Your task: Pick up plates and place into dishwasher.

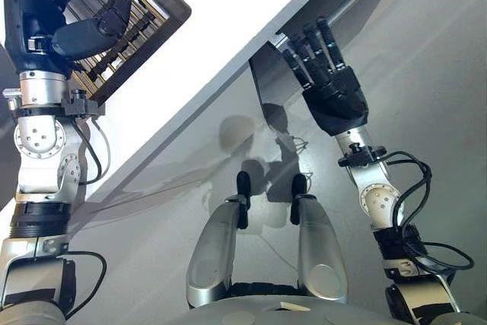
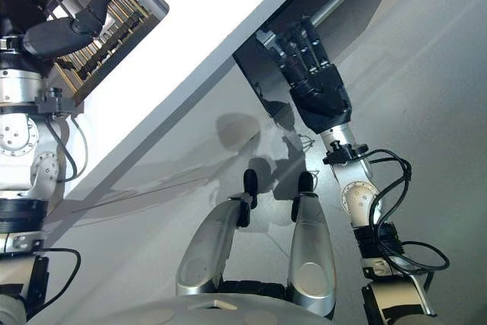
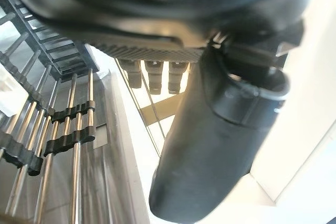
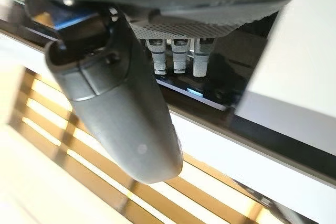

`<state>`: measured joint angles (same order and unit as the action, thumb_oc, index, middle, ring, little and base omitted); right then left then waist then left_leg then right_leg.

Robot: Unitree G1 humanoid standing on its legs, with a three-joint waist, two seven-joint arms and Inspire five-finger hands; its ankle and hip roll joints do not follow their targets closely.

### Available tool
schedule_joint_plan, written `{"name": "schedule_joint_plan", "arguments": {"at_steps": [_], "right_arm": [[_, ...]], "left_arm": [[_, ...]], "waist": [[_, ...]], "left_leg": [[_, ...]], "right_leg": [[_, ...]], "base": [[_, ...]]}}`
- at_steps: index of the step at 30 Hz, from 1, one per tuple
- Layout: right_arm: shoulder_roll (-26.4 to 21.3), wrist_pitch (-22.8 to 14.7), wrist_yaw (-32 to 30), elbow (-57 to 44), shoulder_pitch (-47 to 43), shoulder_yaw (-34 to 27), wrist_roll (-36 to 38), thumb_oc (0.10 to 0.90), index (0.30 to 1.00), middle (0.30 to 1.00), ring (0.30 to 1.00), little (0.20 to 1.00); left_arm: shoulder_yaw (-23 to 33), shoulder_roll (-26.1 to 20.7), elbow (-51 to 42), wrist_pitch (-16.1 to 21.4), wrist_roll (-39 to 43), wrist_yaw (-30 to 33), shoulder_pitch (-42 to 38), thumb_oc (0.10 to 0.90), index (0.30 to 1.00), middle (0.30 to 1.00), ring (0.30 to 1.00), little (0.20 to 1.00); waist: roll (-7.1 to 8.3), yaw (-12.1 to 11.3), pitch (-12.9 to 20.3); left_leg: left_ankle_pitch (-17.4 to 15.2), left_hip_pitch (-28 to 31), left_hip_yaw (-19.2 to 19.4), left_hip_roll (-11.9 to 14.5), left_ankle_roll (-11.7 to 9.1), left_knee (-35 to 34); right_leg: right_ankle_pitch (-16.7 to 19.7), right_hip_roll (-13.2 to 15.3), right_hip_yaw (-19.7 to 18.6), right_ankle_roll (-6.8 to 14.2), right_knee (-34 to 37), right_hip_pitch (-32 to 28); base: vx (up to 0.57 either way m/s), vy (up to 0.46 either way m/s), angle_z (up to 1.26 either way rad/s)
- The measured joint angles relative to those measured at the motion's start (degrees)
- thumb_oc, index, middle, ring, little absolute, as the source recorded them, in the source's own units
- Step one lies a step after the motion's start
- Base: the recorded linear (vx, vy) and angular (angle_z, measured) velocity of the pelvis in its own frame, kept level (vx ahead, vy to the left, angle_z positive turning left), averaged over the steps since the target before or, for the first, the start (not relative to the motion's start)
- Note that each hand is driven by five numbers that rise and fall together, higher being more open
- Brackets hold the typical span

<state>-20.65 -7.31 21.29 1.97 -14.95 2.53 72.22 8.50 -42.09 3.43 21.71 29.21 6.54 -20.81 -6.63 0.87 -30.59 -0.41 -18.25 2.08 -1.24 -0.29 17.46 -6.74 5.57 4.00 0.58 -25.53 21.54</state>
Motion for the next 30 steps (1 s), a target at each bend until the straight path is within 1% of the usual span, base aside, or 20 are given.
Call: {"name": "schedule_joint_plan", "arguments": {"at_steps": [1, 2, 4, 5, 6, 7, 8, 9, 11, 13, 16, 18, 19, 20, 21, 23, 24, 25, 26, 30], "right_arm": [[0.13, -2.12, -2.01, 0.01, 0.13, -0.19, -1.73, 0.8, 0.9, 0.9, 0.9, 0.9], [0.58, -5.12, -5.82, 0.01, 0.71, -1.37, -4.97, 0.8, 0.9, 0.9, 0.9, 0.9], [1.18, -10.63, -11.7, -0.02, 2.32, -5.31, -9.7, 0.8, 0.9, 0.9, 0.9, 0.9], [1.48, -11.81, -13.0, -0.01, 2.91, -6.71, -10.71, 0.8, 0.9, 0.9, 0.9, 0.9], [2.02, -14.32, -15.52, -0.01, 4.6, -9.17, -11.47, 0.8, 0.9, 0.9, 0.9, 0.9], [2.26, -16.15, -17.17, -0.01, 5.95, -10.44, -11.4, 0.8, 0.9, 0.9, 0.9, 0.9], [3.2, -17.31, -17.8, -0.01, 7.07, -12.16, -9.58, 0.8, 0.9, 0.9, 0.9, 0.9], [4.08, -17.93, -18.06, -0.01, 7.55, -13.31, -7.98, 0.8, 0.9, 0.9, 0.9, 0.9], [6.77, -19.71, -19.16, 0.2, 8.84, -16.89, -1.39, 0.8, 0.9, 0.9, 0.9, 0.9], [8.31, -20.39, -20.69, 1.39, 9.51, -17.91, 0.38, 0.8, 0.9, 0.9, 0.9, 0.9], [9.94, -19.73, -24.47, 8.4, 10.7, -17.82, -0.57, 0.8, 0.9, 0.9, 0.9, 0.9], [10.25, -18.16, -26.27, 14.43, 12.07, -17.41, -2.74, 0.8, 0.9, 0.9, 0.9, 0.9], [10.49, -17.4, -27.26, 16.16, 13.09, -17.3, -4.33, 0.8, 0.9, 0.9, 0.9, 0.9], [10.39, -16.61, -28.38, 19.67, 13.82, -17.15, -7.95, 0.8, 0.9, 0.9, 0.9, 0.9], [10.24, -15.95, -29.46, 21.21, 13.95, -16.85, -9.77, 0.8, 0.9, 0.9, 0.9, 0.9], [9.6, -12.57, -32.57, 26.22, 14.45, -14.53, -14.98, 0.8, 0.9, 0.9, 0.9, 0.9], [9.61, -10.45, -34.19, 28.66, 14.6, -12.31, -18.22, 0.8, 0.9, 0.9, 0.9, 0.9], [9.6, -9.71, -34.79, 29.52, 14.66, -11.3, -19.17, 0.8, 0.9, 0.9, 0.9, 0.9], [9.82, -7.86, -35.78, 31.31, 14.83, -8.67, -21.0, 0.8, 0.9, 0.9, 0.9, 0.9], [10.35, -4.69, -36.1, 35.93, 14.33, -4.03, -24.36, 0.8, 0.9, 0.9, 0.9, 0.9]], "left_arm": [[-0.01, 0.04, -0.01, 0.0, 0.01, -0.03, 0.44, 0.8, 0.9, 0.9, 0.9, 0.9], [-0.02, 0.21, -0.02, 0.0, 0.01, -0.08, 1.33, 0.8, 0.9, 0.9, 0.9, 0.9], [0.16, 0.63, -0.16, 0.0, 0.18, -0.17, 2.98, 0.8, 0.9, 0.9, 0.9, 0.9], [0.39, 1.19, -0.35, 0.04, 0.2, -0.28, 3.71, 0.8, 0.9, 0.9, 0.9, 0.9], [0.6, 2.16, -0.53, 0.42, 0.48, -0.8, 5.45, 0.8, 0.9, 0.9, 0.9, 0.9], [0.79, 2.91, -0.6, 0.93, 0.62, -1.41, 6.71, 0.8, 0.9, 0.9, 0.9, 0.9], [1.17, 3.59, -0.96, 1.23, 0.65, -1.98, 8.11, 0.8, 0.9, 0.9, 0.9, 0.9], [1.28, 3.74, -1.22, 1.35, 0.66, -2.19, 8.89, 0.8, 0.9, 0.9, 0.9, 0.9], [1.32, 4.47, -1.66, 1.45, 0.61, -3.57, 9.96, 0.8, 0.9, 0.9, 0.9, 0.9], [1.31, 4.79, -1.91, 1.45, 0.56, -4.02, 10.41, 0.8, 0.9, 0.9, 0.9, 0.9], [0.48, 4.94, -2.09, 1.34, 0.54, -5.83, 10.29, 0.8, 0.9, 0.9, 0.9, 0.9], [-1.75, 5.57, -2.09, 1.01, 0.55, -7.19, 9.94, 0.8, 0.9, 0.9, 0.9, 0.9], [-2.93, 5.82, -2.12, 0.82, 0.55, -8.36, 9.8, 0.8, 0.9, 0.9, 0.9, 0.9], [-4.77, 6.92, -2.25, -0.02, 0.61, -9.6, 8.7, 0.8, 0.9, 0.9, 0.9, 0.9], [-5.37, 7.49, -2.31, -0.6, 0.68, -10.33, 8.28, 0.8, 0.9, 0.9, 0.9, 0.9], [-8.14, 9.36, -2.57, -2.99, 1.81, -12.43, 6.8, 0.8, 0.9, 0.9, 0.9, 0.9], [-9.94, 10.54, -2.77, -4.57, 3.02, -13.95, 5.73, 0.8, 0.9, 0.9, 0.9, 0.9], [-10.72, 11.23, -2.77, -5.21, 3.43, -14.43, 5.17, 0.8, 0.9, 0.9, 0.9, 0.9], [-13.04, 13.1, -2.78, -6.14, 4.21, -15.74, 4.08, 0.8, 0.9, 0.9, 0.9, 0.9], [-18.6, 16.78, -3.0, -8.19, 7.08, -20.42, 2.27, 0.8, 0.9, 0.9, 0.9, 0.9]], "waist": [[0.18, 0.23, -0.08], [0.45, 0.54, -0.21], [0.88, 0.88, -0.27], [0.87, 0.95, -0.27], [0.92, 1.18, -0.27], [0.99, 1.51, -0.22], [1.22, 1.98, -0.08], [1.37, 2.15, 0.0], [1.79, 2.47, 0.21], [2.59, 2.81, 1.1], [5.25, 3.65, 5.04], [6.92, 3.96, 7.95], [7.35, 4.25, 9.23], [7.64, 4.23, 9.75], [7.7, 4.24, 9.89], [7.67, 4.24, 11.42], [7.69, 4.39, 11.63], [7.69, 4.39, 11.63], [7.69, 4.7, 11.8], [7.42, 5.19, 12.23]], "left_leg": [[0.02, 0.66, 0.06, 0.08, 0.0, -0.44], [0.38, 2.09, 0.06, 0.14, 0.04, -1.6], [0.64, 4.57, 0.33, 0.14, 0.21, -3.69], [0.82, 5.34, 0.42, 0.12, 0.3, -4.43], [0.95, 7.49, 0.71, 0.11, 0.43, -6.02], [1.07, 9.04, 0.8, 0.09, 0.52, -7.26], [1.27, 10.6, 0.88, 0.1, 0.61, -8.65], [1.4, 11.47, 0.88, 0.11, 0.63, -9.39], [2.25, 14.66, 1.11, 0.3, 0.57, -12.68], [2.78, 16.54, 1.31, 0.46, 0.5, -14.88], [3.32, 19.43, 1.47, 1.06, 0.29, -18.16], [3.4, 21.76, 1.44, 1.12, 0.16, -20.1], [3.41, 22.42, 1.5, 1.19, 0.15, -20.7], [3.41, 23.91, 1.49, 1.2, 0.16, -21.49], [3.41, 24.53, 1.53, 1.19, 0.16, -21.87], [3.43, 25.09, 1.5, 1.11, 0.21, -22.49], [3.43, 25.53, 1.36, 1.07, 0.21, -22.5], [3.42, 25.81, 1.32, 1.03, 0.21, -22.5], [3.42, 26.17, 1.22, 1.0, 0.22, -22.51], [3.44, 26.94, 1.19, 1.03, 0.24, -22.52]], "right_leg": [[0.15, -0.11, -0.01, 0.02, 0.7, -0.75], [0.62, -0.25, 0.01, 0.14, 1.79, -2.2], [1.1, -0.37, -0.08, 0.43, 4.02, -4.6], [1.34, -0.41, -0.12, 0.6, 4.82, -5.38], [1.78, -0.5, -0.25, 0.84, 6.67, -7.5], [2.04, -0.56, -0.29, 1.03, 8.08, -9.04], [2.32, -0.68, -0.32, 1.21, 9.6, -10.64], [2.51, -0.76, -0.32, 1.29, 10.48, -11.58], [3.64, -1.25, -0.43, 1.43, 14.01, -14.65], [4.23, -1.54, -0.47, 1.45, 16.17, -16.39], [4.94, -2.14, -0.39, 1.36, 19.81, -19.48], [5.17, -2.43, -0.3, 1.37, 22.22, -22.1], [5.18, -2.46, -0.3, 1.38, 23.06, -22.85], [5.4, -2.45, -0.22, 1.56, 24.2, -24.66], [5.44, -2.43, -0.19, 1.61, 24.7, -25.4], [5.65, -2.36, -0.17, 1.77, 25.77, -26.2], [6.03, -2.33, -0.15, 1.81, 26.67, -27.2], [6.06, -2.31, -0.15, 1.83, 26.91, -27.67], [6.09, -2.31, -0.14, 1.82, 27.37, -28.49], [6.12, -2.37, -0.24, 1.8, 27.56, -29.45]], "base": [[-0.04, 0.034, -0.04], [-0.05, 0.042, -0.03], [-0.03, 0.045, -0.05], [-0.02, 0.039, -0.1], [-0.02, 0.034, -0.08], [0.01, 0.032, -0.09], [0.01, 0.022, -0.05], [0.03, 0.024, -0.05], [0.04, 0.03, -0.06], [0.04, 0.019, -0.07], [0.05, 0.001, -0.03], [0.02, -0.008, 0.0], [0.0, -0.044, 0.06], [-0.01, -0.039, 0.07], [-0.02, -0.035, 0.08], [-0.02, -0.028, 0.05], [-0.02, -0.021, 0.06], [-0.02, -0.006, 0.16], [-0.01, 0.003, 0.16], [0.0, 0.005, 0.04]]}}
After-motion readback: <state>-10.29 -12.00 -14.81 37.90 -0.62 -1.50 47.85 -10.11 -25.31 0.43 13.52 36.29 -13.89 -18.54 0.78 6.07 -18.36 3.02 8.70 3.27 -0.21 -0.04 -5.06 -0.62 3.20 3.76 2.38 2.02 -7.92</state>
